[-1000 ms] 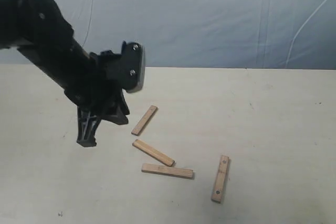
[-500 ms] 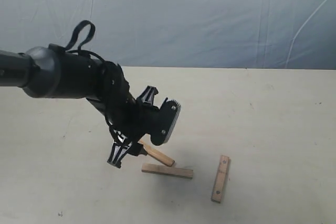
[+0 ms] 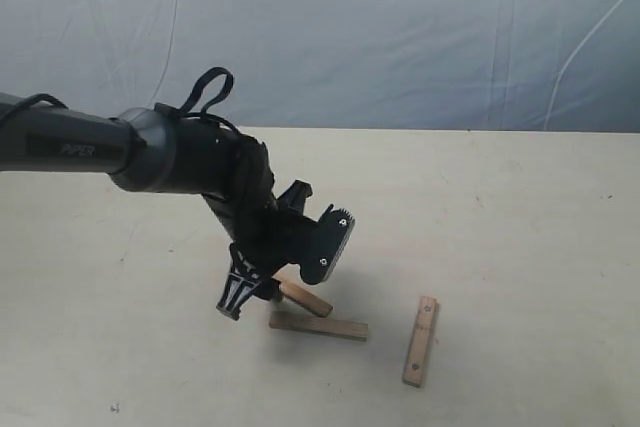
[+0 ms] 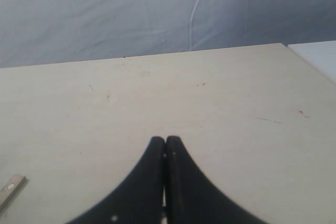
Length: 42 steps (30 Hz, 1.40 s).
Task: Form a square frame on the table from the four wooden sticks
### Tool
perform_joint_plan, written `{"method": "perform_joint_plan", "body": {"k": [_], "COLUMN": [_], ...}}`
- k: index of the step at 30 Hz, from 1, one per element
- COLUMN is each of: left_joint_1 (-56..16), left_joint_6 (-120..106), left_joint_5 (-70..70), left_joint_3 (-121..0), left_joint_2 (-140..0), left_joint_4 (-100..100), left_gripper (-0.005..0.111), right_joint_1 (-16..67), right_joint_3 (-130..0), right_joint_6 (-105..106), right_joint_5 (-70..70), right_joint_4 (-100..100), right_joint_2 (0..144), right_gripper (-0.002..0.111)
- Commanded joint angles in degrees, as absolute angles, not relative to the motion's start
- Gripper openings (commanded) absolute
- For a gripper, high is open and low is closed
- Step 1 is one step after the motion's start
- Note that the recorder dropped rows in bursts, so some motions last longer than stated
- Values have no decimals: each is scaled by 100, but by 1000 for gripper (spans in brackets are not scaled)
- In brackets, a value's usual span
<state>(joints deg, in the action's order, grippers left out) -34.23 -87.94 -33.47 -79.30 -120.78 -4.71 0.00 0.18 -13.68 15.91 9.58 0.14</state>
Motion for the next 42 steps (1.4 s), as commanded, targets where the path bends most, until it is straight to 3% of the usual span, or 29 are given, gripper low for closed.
{"method": "perform_joint_plan", "body": {"k": [1,19,23,28,42], "left_joint_1": [-3456,-3456,-3456,-3456,-3434], "left_joint_6": [-8343,-8200,-8089,-8089,-8615], "left_joint_5": [-3975,-4769,-4946,-4992,-5504], "left_joint_3": [-8298,-9044,-9072,-9084,-9753], "left_joint_2": [-12171,-12836,-12987,-12999,-12414], "left_joint_4": [-158,-185,-185,-207,-271], "left_gripper": [54,50,38,1,0], "right_joint_1": [11,11,11,11,11], "right_joint_3": [0,0,0,0,0], "right_joint_6": [-1365,-1365,-1365,-1365,-1365], "right_joint_5": [1523,1523,1523,1523,1523], "right_joint_4": [981,981,981,981,981], "right_joint_2": [0,0,0,0,0], "right_gripper": [-1,-1,-1,-1,-1]}}
